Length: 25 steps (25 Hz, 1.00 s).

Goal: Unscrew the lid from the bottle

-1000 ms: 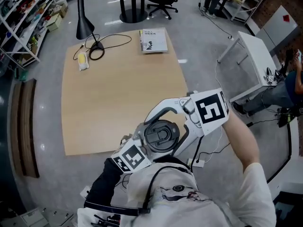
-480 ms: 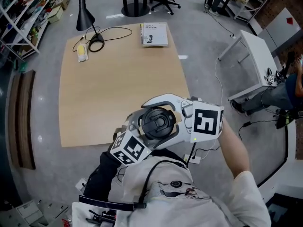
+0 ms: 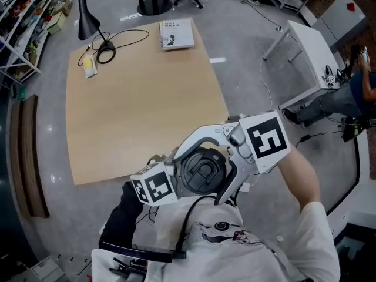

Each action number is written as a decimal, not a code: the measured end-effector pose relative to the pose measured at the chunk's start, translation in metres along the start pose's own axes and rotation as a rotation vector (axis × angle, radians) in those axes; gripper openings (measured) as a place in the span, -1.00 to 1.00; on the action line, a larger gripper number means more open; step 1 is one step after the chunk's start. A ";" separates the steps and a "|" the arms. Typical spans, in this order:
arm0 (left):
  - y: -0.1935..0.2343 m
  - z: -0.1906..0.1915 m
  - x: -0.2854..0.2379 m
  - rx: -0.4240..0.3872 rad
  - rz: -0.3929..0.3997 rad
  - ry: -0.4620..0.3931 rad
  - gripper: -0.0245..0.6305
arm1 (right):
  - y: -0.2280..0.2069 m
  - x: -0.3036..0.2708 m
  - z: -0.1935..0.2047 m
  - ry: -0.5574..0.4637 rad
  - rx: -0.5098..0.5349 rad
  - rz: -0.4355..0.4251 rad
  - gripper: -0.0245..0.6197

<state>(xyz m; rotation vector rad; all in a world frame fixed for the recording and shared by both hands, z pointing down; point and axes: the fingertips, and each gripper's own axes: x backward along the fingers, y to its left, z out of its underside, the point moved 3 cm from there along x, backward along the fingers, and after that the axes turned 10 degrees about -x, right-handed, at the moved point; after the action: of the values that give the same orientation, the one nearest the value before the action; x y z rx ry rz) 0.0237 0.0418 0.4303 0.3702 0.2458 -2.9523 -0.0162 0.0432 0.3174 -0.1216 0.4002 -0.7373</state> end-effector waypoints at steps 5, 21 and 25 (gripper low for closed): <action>-0.019 -0.029 -0.039 0.019 0.040 -0.063 0.33 | 0.035 0.033 -0.018 -0.167 -0.022 0.097 0.58; 0.083 0.052 0.188 0.390 -1.598 0.253 0.33 | -0.009 0.209 0.121 -0.630 -0.219 1.739 0.59; 0.073 0.039 0.209 0.306 -1.599 0.293 0.33 | -0.018 0.193 0.119 -0.606 -0.213 1.781 0.58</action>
<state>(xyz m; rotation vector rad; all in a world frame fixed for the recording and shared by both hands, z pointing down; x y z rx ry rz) -0.1726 -0.0639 0.4038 1.0338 0.1214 -4.5082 0.1490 -0.1043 0.3705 -0.1314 -0.0957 1.0949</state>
